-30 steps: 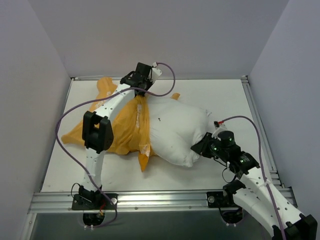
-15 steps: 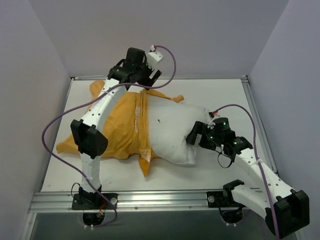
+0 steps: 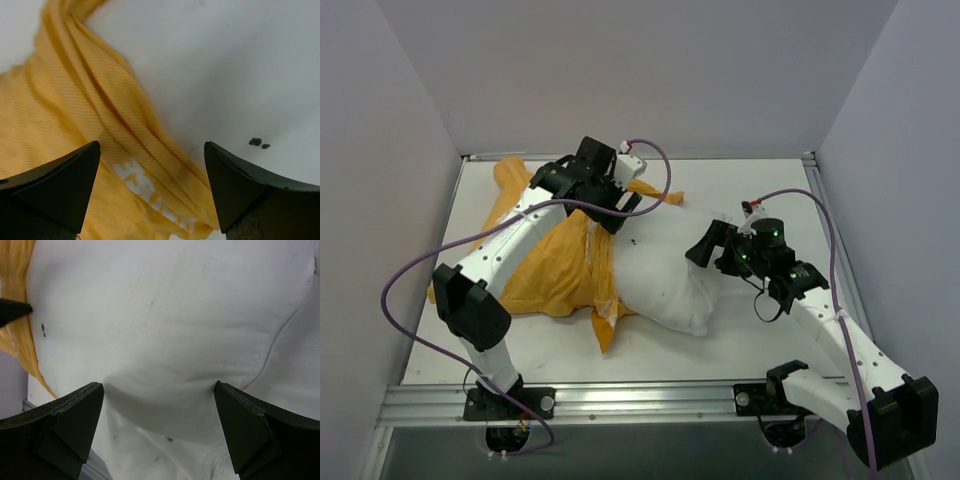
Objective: Remove the pillowcase from the pillow
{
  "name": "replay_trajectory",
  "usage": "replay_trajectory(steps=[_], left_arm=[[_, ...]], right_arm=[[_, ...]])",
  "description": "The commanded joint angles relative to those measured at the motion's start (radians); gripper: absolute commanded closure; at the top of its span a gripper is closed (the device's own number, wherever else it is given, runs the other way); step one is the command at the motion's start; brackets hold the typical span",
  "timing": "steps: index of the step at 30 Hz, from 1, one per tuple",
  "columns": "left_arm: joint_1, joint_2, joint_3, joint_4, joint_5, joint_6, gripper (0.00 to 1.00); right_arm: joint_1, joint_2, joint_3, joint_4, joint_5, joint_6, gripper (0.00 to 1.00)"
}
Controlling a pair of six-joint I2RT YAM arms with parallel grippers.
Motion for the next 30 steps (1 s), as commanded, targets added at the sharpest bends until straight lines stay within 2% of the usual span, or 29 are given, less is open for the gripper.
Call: replay_trajectory(steps=[1,4,8,12,14,16,17,19,20,27,30], left_arm=[[-0.014,-0.007,-0.087,0.026,-0.046,-0.034,0.06],[-0.024,0.006,-0.113,0.052,-0.05,-0.045,0.06],[-0.034,0.032,-0.122,0.064,-0.066,-0.051,0.06],[-0.032,0.036,-0.145,0.077,-0.063,-0.049,0.02],[-0.032,0.033,-0.157,0.081,-0.06,-0.046,0.0],[-0.03,0.027,-0.162,0.083,-0.058,-0.043,0.0],[-0.026,0.021,-0.162,0.081,-0.057,-0.042,0.0],[-0.021,0.009,-0.159,0.077,-0.046,-0.036,0.0],[-0.02,0.004,-0.156,0.072,-0.047,-0.034,0.0],[-0.02,-0.045,-0.164,0.035,-0.098,-0.01,0.0],[-0.018,-0.066,-0.174,0.003,-0.138,0.003,0.12]], right_arm=[[-0.011,0.063,-0.063,0.161,-0.016,0.047,0.0],[0.01,0.106,-0.095,0.256,-0.013,0.077,0.0],[0.09,0.198,-0.101,0.316,0.114,0.079,0.0],[0.116,0.341,-0.121,0.394,0.102,0.087,0.0],[0.121,0.419,-0.129,0.409,0.105,0.076,0.06],[0.119,0.485,-0.126,0.417,0.098,0.067,0.34],[0.118,0.502,-0.124,0.42,0.093,0.06,0.62],[0.118,0.522,-0.124,0.425,0.092,0.06,0.85],[0.119,0.522,-0.121,0.426,0.09,0.06,1.0],[0.121,0.419,-0.098,0.388,0.108,0.077,1.0],[0.119,0.373,-0.077,0.357,0.115,0.073,1.0]])
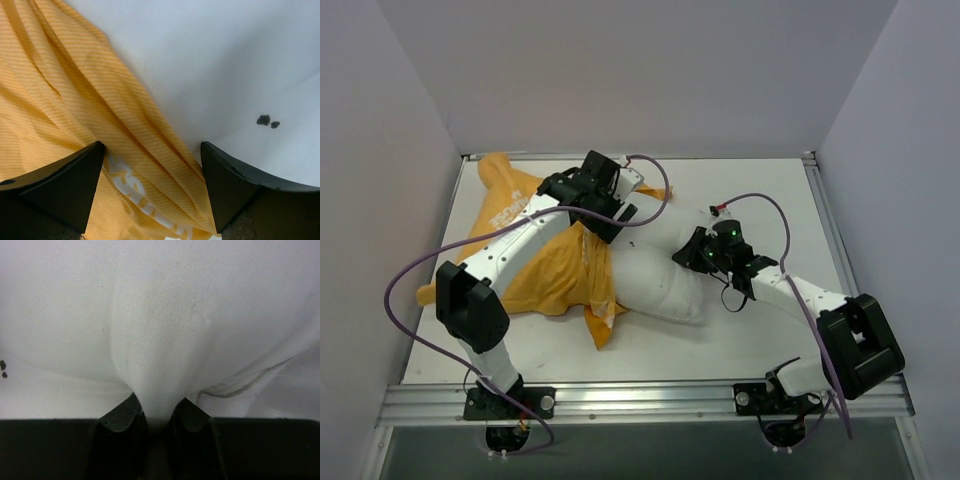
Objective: Remove the pillowcase from the pillow
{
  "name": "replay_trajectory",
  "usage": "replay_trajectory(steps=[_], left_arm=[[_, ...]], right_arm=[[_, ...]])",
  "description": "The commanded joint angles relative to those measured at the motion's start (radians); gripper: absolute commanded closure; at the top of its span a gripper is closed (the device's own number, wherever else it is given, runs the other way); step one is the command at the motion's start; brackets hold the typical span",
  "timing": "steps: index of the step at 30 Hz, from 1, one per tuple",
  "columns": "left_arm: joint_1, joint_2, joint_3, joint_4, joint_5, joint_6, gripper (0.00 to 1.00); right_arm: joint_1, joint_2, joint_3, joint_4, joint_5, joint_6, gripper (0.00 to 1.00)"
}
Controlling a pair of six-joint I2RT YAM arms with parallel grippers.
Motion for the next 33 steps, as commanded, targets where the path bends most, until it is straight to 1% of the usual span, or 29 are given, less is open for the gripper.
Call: replay_trajectory(steps=[1,3,6,10,11,12,14,15,17,18,19,21,23,27,28,29,31,32,33], left_arm=[[0.005,-0.073,-0.02,-0.054,-0.051,0.017,0.14],[0.005,-0.096,-0.032,-0.054,-0.05,0.021,0.15],[0.005,-0.109,-0.049,-0.052,-0.042,0.023,0.22],[0.013,-0.093,-0.085,-0.031,-0.076,0.04,0.61],[0.016,-0.09,-0.106,-0.028,-0.087,0.057,0.84],[0.041,-0.089,-0.118,-0.02,-0.1,0.063,0.97],[0.082,-0.095,-0.14,-0.006,-0.099,0.087,0.98],[0.123,-0.11,-0.17,0.018,-0.125,0.101,0.98],[0.154,-0.139,-0.213,0.06,-0.181,0.165,0.98],[0.18,-0.15,-0.258,0.101,-0.206,0.187,0.98],[0.189,-0.161,-0.275,0.115,-0.237,0.225,0.98],[0.212,-0.182,-0.286,0.124,-0.248,0.244,0.98],[0.242,-0.193,-0.264,0.115,-0.248,0.259,0.98],[0.311,-0.208,-0.206,0.115,-0.234,0.285,0.98],[0.327,-0.208,-0.192,0.119,-0.232,0.307,0.98],[0.367,-0.211,-0.191,0.129,-0.229,0.314,0.98],[0.406,-0.21,-0.189,0.17,-0.205,0.331,0.98],[0.401,-0.207,-0.184,0.167,-0.179,0.337,0.98],[0.38,-0.208,-0.181,0.141,-0.103,0.337,0.98]], right_arm=[[0.013,-0.04,0.022,-0.128,0.054,-0.019,1.0],[0.013,-0.051,0.029,-0.139,0.057,-0.022,1.0],[0.011,-0.057,0.03,-0.136,0.054,-0.021,1.0],[0.001,-0.08,0.03,-0.141,0.066,-0.021,1.0],[-0.03,-0.09,0.023,-0.145,0.066,-0.022,1.0],[-0.057,-0.121,0.015,-0.148,0.051,-0.025,1.0],[-0.14,-0.161,-0.005,-0.168,0.028,-0.036,1.0],[-0.233,-0.202,-0.005,-0.185,0.008,-0.062,1.0],[-0.312,-0.233,0.027,-0.246,-0.012,-0.096,1.0],[-0.37,-0.256,0.044,-0.265,-0.023,-0.11,1.0],[-0.39,-0.262,0.058,-0.28,-0.042,-0.129,1.0],[-0.421,-0.27,0.084,-0.312,-0.058,-0.145,1.0],[-0.447,-0.27,0.09,-0.325,-0.078,-0.159,1.0],[-0.539,-0.282,0.119,-0.354,-0.104,-0.202,1.0],[-0.571,-0.287,0.128,-0.387,-0.112,-0.209,1.0],[-0.581,-0.293,0.136,-0.406,-0.116,-0.223,1.0],[-0.585,-0.301,0.135,-0.409,-0.142,-0.223,1.0],[-0.563,-0.293,0.125,-0.37,-0.179,-0.19,1.0],[-0.533,-0.272,0.121,-0.366,-0.191,-0.173,1.0]])
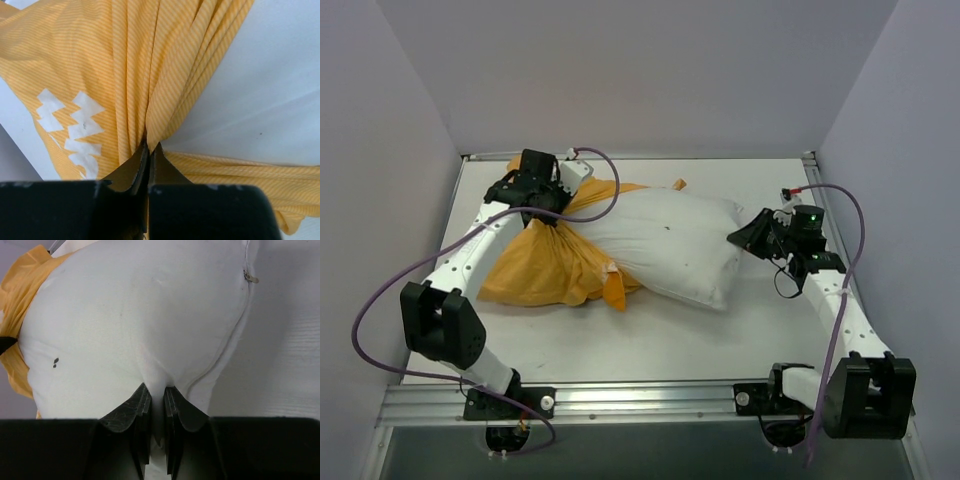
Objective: Remove the pillowcase from the pillow
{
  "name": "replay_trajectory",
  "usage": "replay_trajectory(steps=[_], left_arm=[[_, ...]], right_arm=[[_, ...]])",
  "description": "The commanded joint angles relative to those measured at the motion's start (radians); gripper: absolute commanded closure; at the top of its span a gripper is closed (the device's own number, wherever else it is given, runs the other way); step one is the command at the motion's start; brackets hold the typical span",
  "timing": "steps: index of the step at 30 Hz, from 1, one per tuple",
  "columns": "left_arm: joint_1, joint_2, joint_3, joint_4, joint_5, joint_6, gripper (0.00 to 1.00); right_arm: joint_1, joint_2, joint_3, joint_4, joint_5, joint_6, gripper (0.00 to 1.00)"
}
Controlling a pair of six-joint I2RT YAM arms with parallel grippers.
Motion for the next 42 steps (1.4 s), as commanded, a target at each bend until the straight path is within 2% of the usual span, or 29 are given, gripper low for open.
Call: replay_trajectory(steps=[1,2,3,4,6,7,8,9,10,12,13,15,16,17,20,22,23,24,28,30,32,35,39,42], left_arm=[[0.072,-0.035,0.046,-0.047,-0.148,0.096,0.98],[0.033,-0.038,0.023,-0.044,-0.145,0.091,0.97],[-0.048,-0.041,0.008,-0.032,-0.154,0.087,0.94],[-0.081,-0.04,-0.005,-0.031,-0.143,0.081,0.9],[-0.136,-0.032,-0.02,-0.046,-0.091,0.078,0.63],[-0.146,-0.029,-0.015,-0.052,-0.074,0.071,0.49],[-0.153,-0.027,-0.005,-0.066,-0.05,0.071,0.29],[-0.167,-0.029,0.035,-0.101,-0.025,0.071,0.17],[-0.178,-0.035,0.06,-0.116,0.027,0.073,0.05],[-0.227,-0.061,0.136,-0.155,0.081,0.08,0.03],[-0.251,-0.072,0.158,-0.167,0.111,0.099,0.05],[-0.317,-0.101,0.19,-0.201,0.115,0.128,0.06],[-0.39,-0.109,0.202,-0.218,0.109,0.165,0.06],[-0.431,-0.119,0.198,-0.239,0.083,0.179,0.06],[-0.576,-0.127,0.123,-0.293,0.034,0.232,0.06],[-0.653,-0.132,0.065,-0.314,-0.02,0.283,0.06],[-0.725,-0.141,0.007,-0.328,-0.037,0.303,0.04],[-0.756,-0.15,-0.026,-0.33,-0.051,0.321,0.03],[-0.876,-0.237,-0.227,-0.264,-0.075,0.49,0.02],[-0.925,-0.28,-0.336,-0.169,-0.102,0.554,0.02],[-0.943,-0.275,-0.377,-0.045,-0.14,0.608,0.02],[-0.957,-0.216,-0.39,0.055,-0.184,0.633,0.02],[-0.957,-0.19,-0.446,0.074,-0.194,0.691,0.0],[-0.95,-0.184,-0.523,0.115,-0.25,0.76,0.0]], right_arm=[[0.011,-0.001,0.023,-0.004,0.149,-0.035,1.0],[0.117,0.007,0.023,0.001,0.187,-0.036,1.0],[0.151,0.015,0.025,-0.005,0.222,-0.042,1.0],[0.17,0.015,0.022,-0.007,0.258,-0.043,1.0],[0.173,0.016,0.028,-0.019,0.261,-0.062,1.0],[0.176,0.021,0.043,-0.086,0.285,-0.078,1.0],[0.174,0.028,0.08,-0.109,0.293,-0.093,1.0],[0.176,0.05,0.097,-0.134,0.293,-0.127,1.0],[0.176,0.059,0.112,-0.175,0.29,-0.141,0.93],[0.185,0.079,0.144,-0.203,0.281,-0.167,0.79],[0.191,0.082,0.154,-0.232,0.285,-0.182,0.6],[0.205,0.081,0.18,-0.27,0.331,-0.19,0.42],[0.213,0.078,0.189,-0.307,0.353,-0.184,0.09],[0.213,0.062,0.195,-0.326,0.395,-0.178,0.0],[0.213,0.023,0.215,-0.411,0.439,-0.136,0.0],[0.214,-0.007,0.201,-0.457,0.413,-0.115,0.0],[0.214,-0.025,0.186,-0.462,0.388,-0.078,0.0],[0.216,-0.074,0.16,-0.461,0.331,-0.058,0.0],[0.253,-0.256,-0.022,-0.351,0.221,0.072,0.0],[0.28,-0.373,-0.127,-0.298,0.212,0.15,0.0],[0.291,-0.437,-0.197,-0.234,0.206,0.181,0.0],[0.302,-0.452,-0.246,-0.168,0.212,0.209,0.0],[0.322,-0.4,-0.308,-0.056,0.206,0.221,0.0],[0.329,-0.354,-0.325,0.013,0.229,0.217,0.0]])
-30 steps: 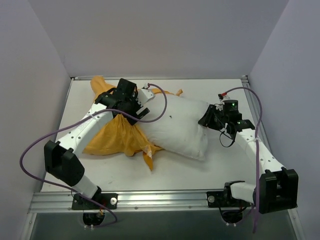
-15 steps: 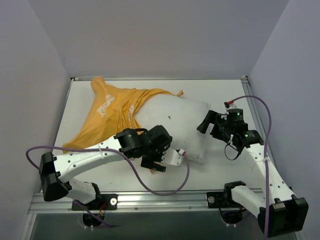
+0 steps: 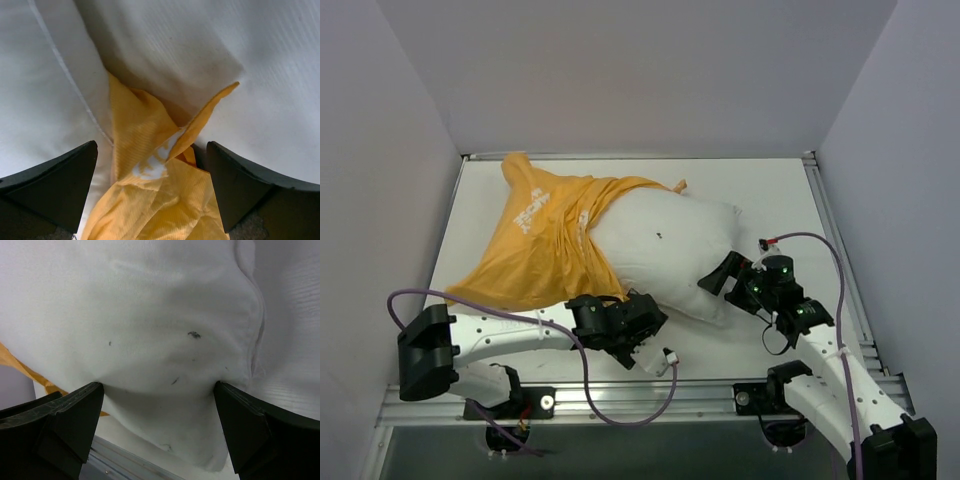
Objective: Remove the pillowcase from the pillow
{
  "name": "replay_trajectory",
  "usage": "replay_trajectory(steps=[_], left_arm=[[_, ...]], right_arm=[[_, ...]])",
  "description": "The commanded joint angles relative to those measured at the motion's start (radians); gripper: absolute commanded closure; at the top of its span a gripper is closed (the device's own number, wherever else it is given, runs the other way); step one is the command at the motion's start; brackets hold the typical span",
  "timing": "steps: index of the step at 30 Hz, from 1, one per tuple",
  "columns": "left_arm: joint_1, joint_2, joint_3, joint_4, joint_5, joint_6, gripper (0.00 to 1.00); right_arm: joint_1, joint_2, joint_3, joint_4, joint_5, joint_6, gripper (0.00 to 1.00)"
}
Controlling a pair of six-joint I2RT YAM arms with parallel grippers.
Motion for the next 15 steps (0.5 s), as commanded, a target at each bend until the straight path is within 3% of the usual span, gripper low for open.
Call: replay_trajectory(steps=[1,5,6,9,11,12,13,14,15], left_arm=[[0.013,0.029,-0.069,0.075,-0.069,0.109,0.0],[0.049,0.072,-0.098,0.145,-0.111,0.158,0.03],[0.06,0.089,-0.103,0.162,-0.115,0.182,0.18],[0.109,0.112,-0.115,0.216,-0.134,0.213,0.45],[0.121,0.127,-0.121,0.22,-0.137,0.216,0.8],[0.122,0.129,-0.126,0.225,-0.14,0.215,0.97],[0.122,0.126,-0.134,0.233,-0.141,0.216,0.98],[0.122,0.124,-0.143,0.23,-0.14,0.216,0.98],[0.123,0.121,-0.147,0.227,-0.138,0.212,0.98]], right_arm=[[0.014,0.04,-0.022,0.166,-0.002,0.024,0.0],[0.022,0.098,-0.048,0.269,-0.025,0.047,0.0],[0.025,0.105,-0.062,0.3,-0.029,0.053,0.0],[0.027,0.121,-0.088,0.343,-0.023,0.069,0.03],[0.03,0.137,-0.118,0.373,-0.02,0.082,0.11],[0.028,0.147,-0.128,0.414,-0.023,0.088,0.35],[0.028,0.176,-0.129,0.421,-0.022,0.093,0.5],[0.027,0.19,-0.117,0.42,-0.016,0.093,0.87],[0.028,0.203,-0.105,0.407,0.01,0.082,1.0]])
